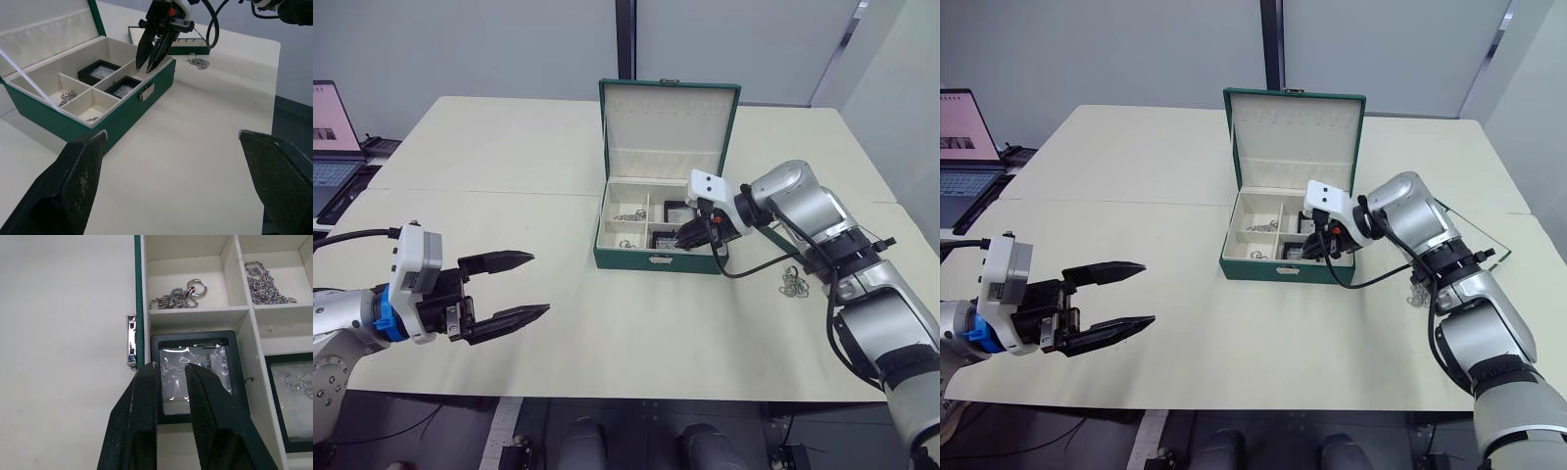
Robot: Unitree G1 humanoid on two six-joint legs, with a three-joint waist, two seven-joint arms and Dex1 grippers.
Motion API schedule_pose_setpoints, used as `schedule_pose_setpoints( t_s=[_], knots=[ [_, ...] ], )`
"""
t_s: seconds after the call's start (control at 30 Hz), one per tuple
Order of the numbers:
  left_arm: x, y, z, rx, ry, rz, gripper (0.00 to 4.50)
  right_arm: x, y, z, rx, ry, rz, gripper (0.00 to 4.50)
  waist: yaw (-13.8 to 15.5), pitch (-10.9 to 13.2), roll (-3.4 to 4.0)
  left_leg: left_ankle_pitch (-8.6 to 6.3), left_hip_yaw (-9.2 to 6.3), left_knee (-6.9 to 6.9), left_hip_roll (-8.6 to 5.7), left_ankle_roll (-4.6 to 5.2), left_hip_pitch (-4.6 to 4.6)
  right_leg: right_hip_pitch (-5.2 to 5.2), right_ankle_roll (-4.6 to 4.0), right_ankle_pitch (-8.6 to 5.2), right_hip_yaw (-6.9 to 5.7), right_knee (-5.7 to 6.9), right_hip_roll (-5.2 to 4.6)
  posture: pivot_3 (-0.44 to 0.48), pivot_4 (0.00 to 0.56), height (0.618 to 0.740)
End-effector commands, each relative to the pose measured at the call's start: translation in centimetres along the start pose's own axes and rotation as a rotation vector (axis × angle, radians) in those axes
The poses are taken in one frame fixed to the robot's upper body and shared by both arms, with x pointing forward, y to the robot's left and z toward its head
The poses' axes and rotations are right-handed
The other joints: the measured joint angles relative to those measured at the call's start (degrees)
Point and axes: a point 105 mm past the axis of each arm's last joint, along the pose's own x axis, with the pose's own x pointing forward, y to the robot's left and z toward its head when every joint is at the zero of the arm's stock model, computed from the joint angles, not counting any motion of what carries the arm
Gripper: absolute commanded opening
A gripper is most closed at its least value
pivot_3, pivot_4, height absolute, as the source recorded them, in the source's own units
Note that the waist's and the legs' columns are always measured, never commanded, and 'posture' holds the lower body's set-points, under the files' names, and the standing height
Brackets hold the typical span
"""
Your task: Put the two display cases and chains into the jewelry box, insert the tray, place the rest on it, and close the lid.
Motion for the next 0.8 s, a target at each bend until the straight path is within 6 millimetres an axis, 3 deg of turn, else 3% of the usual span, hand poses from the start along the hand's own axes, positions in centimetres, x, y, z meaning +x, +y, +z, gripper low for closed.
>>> schedule_pose_setpoints(
  t_s=[0.03,0.2,0.33,0.37,0.47,0.6,0.73,0.8],
  knots=[
    [-0.3,-0.2,1.0,0.053,-0.004,0.003,4.50,-1.1,-0.6,1.7,-0.053,-0.032,-0.037,0.96,0.0,0.0,0.00,0.00,0.00,0.00,0.00,0.00,0.00,0.00,0.00,0.00,0.00,0.00,0.00,0.000,0.150,0.740],
    [-0.3,-0.1,1.0,0.052,-0.002,0.002,4.50,-1.4,-0.7,1.9,-0.056,-0.044,-0.050,0.96,0.0,0.0,0.00,0.00,0.00,0.00,0.00,0.00,0.00,0.00,0.00,0.00,0.00,0.00,0.00,0.000,0.150,0.740],
    [-0.4,0.8,1.1,0.017,-0.004,0.060,4.50,-3.1,0.3,2.8,-0.059,-0.099,-0.064,0.96,0.1,0.0,0.02,0.00,0.00,-0.01,0.00,0.00,-0.02,0.00,0.00,0.00,0.00,0.00,0.00,0.000,0.150,0.740],
    [-0.5,1.1,1.1,-0.010,0.004,0.079,4.50,-3.8,1.1,2.7,-0.058,-0.115,-0.065,1.36,0.2,0.0,0.01,0.00,-0.01,-0.01,0.00,0.00,-0.03,0.01,0.00,0.00,-0.01,0.00,0.00,0.000,0.150,0.740],
    [-0.8,1.0,0.8,-0.077,0.031,0.078,4.50,-5.4,3.4,2.3,-0.043,-0.152,-0.086,1.99,0.8,0.0,-0.03,-0.02,-0.12,-0.06,-0.01,0.00,-0.05,0.01,0.01,0.00,-0.11,-0.09,-0.02,0.000,0.150,0.740],
    [-1.1,0.7,0.8,-0.113,0.016,0.077,4.50,-6.3,6.7,1.0,0.017,-0.179,-0.118,3.01,0.7,0.0,-0.03,-0.02,-0.10,-0.10,-0.02,0.00,-0.07,0.07,0.01,-0.01,-0.07,-0.06,-0.01,0.000,0.150,0.740],
    [-1.8,0.2,0.2,-0.118,0.019,0.060,4.50,-7.0,9.6,-0.4,0.111,-0.206,-0.172,4.31,0.6,0.0,-0.04,-0.02,-0.08,-0.14,-0.02,-0.01,-0.08,0.07,0.01,-0.01,-0.03,-0.09,0.01,0.000,0.150,0.740],
    [-2.2,0.6,-0.1,-0.023,-0.005,0.119,4.50,-7.4,11.0,-1.1,0.168,-0.221,-0.205,4.45,0.5,0.0,-0.01,-0.02,0.00,-0.14,-0.02,-0.01,-0.06,0.04,0.01,-0.01,0.05,-0.07,0.00,0.000,0.150,0.740]
  ],
)
